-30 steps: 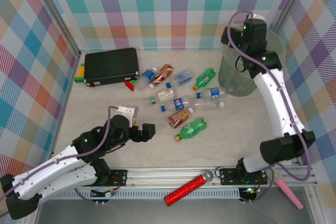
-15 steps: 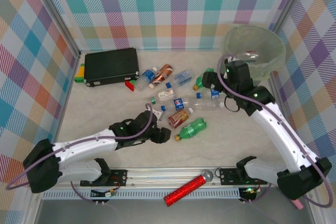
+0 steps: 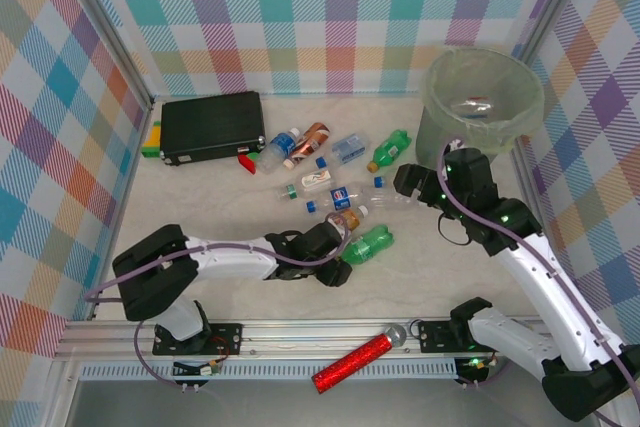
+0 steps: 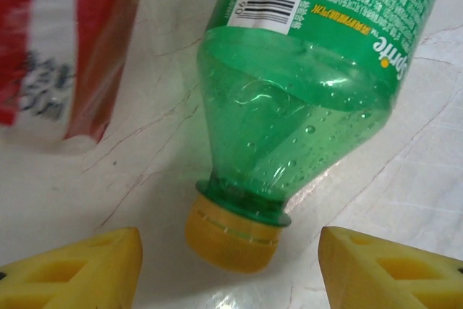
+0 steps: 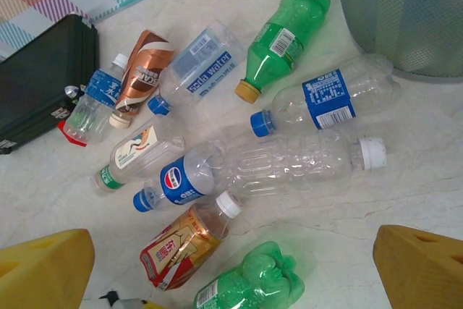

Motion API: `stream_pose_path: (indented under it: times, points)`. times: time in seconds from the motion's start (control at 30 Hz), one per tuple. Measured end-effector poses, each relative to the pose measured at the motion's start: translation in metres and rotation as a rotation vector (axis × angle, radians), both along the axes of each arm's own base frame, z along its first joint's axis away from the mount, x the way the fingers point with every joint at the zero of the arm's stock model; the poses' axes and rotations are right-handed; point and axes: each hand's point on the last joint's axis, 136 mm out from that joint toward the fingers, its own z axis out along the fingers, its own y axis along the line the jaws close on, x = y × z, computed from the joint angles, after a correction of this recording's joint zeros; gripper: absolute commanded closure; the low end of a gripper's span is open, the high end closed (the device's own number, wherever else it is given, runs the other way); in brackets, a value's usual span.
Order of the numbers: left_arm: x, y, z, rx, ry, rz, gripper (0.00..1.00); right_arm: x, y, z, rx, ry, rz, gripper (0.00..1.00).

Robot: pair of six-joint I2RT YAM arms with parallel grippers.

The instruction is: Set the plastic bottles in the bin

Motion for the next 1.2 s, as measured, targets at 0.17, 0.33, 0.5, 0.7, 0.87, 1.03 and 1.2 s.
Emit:
stream_pose_path:
  times: [0.17,0.33,0.5,0.7,0.87,1.03,1.2]
  points:
    - [0.005,-0.006,-0.008,0.029,-0.010,-0.012,0.43,-0.002,0.000,-0.001,0.006,0.011,0.001,0.01]
    - [0.006,-0.008,-0.009,0.047,-0.026,-0.017,0.50,-0.002,0.002,-0.002,0.014,0.018,0.002,0.01]
    - [0.006,-0.009,-0.008,0.041,-0.031,-0.021,0.63,-0.001,0.007,-0.009,0.036,0.041,0.011,0.01]
    - [0.001,-0.014,0.003,-0.005,-0.036,-0.033,0.79,-0.004,0.017,-0.027,0.077,0.111,0.030,0.01]
    - [0.001,-0.008,0.042,-0.107,-0.101,-0.017,0.80,-0.005,0.029,-0.031,0.136,0.148,0.058,0.01]
    - [0.002,-0.002,0.091,-0.236,-0.176,0.016,0.81,-0.010,0.052,-0.038,0.264,0.164,0.133,0.08]
    - [0.004,0.006,0.121,-0.311,-0.227,0.048,0.81,-0.017,0.076,-0.047,0.352,0.214,0.205,0.11]
